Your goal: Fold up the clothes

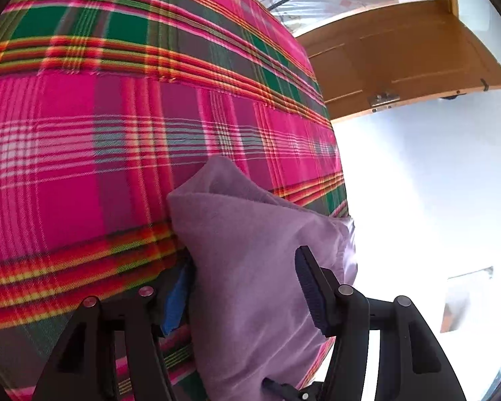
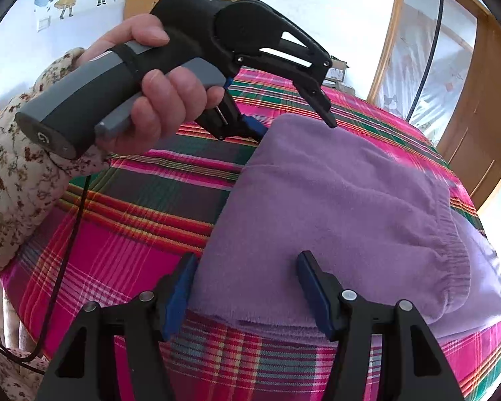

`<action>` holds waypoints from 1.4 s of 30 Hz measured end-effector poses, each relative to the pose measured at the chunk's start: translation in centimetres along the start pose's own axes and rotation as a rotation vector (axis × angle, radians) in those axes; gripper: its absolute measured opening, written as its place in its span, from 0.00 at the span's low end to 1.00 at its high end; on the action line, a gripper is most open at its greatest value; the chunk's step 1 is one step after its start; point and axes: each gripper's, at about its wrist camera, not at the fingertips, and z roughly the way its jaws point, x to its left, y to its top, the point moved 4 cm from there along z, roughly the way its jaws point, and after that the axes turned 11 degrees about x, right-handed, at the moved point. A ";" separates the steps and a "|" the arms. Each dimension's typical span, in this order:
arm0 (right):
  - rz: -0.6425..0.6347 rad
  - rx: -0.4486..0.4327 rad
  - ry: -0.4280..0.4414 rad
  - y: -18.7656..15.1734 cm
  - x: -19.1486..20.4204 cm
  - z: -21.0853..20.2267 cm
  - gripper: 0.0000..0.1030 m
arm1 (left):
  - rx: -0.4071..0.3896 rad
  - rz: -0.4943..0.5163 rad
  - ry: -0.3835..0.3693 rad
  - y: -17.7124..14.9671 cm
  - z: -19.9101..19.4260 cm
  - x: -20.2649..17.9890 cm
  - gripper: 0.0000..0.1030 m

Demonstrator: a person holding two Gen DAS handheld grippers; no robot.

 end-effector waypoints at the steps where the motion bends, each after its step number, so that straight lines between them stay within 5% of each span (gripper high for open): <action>1: 0.005 0.000 0.001 0.0 0.0 0.0 0.60 | 0.000 0.007 0.002 0.1 0.2 -0.2 0.60; 4: 0.013 0.000 0.002 0.1 0.0 0.1 0.60 | -0.007 0.017 0.016 0.3 0.5 -0.5 0.58; 7: 0.019 -0.001 0.000 0.2 0.1 0.2 0.60 | -0.018 -0.001 0.044 0.4 0.6 -0.3 0.42; 11: 0.030 -0.005 -0.015 0.2 0.2 0.2 0.42 | -0.022 -0.057 0.042 0.8 1.1 0.8 0.17; 13: 0.041 -0.008 -0.033 0.2 0.1 0.0 0.21 | -0.029 -0.059 0.047 0.8 1.2 0.7 0.16; 15: 0.058 -0.008 -0.012 0.2 0.0 -0.1 0.19 | -0.041 -0.051 0.067 0.6 1.1 0.3 0.14; 28: 0.035 -0.047 0.049 -0.2 0.9 -2.4 0.14 | -0.127 -0.030 0.051 -0.4 -1.8 -0.3 0.11; 42: -0.081 -0.053 0.170 2.9 3.0 -0.3 0.13 | -0.185 -0.078 0.087 -3.3 -6.6 3.7 0.11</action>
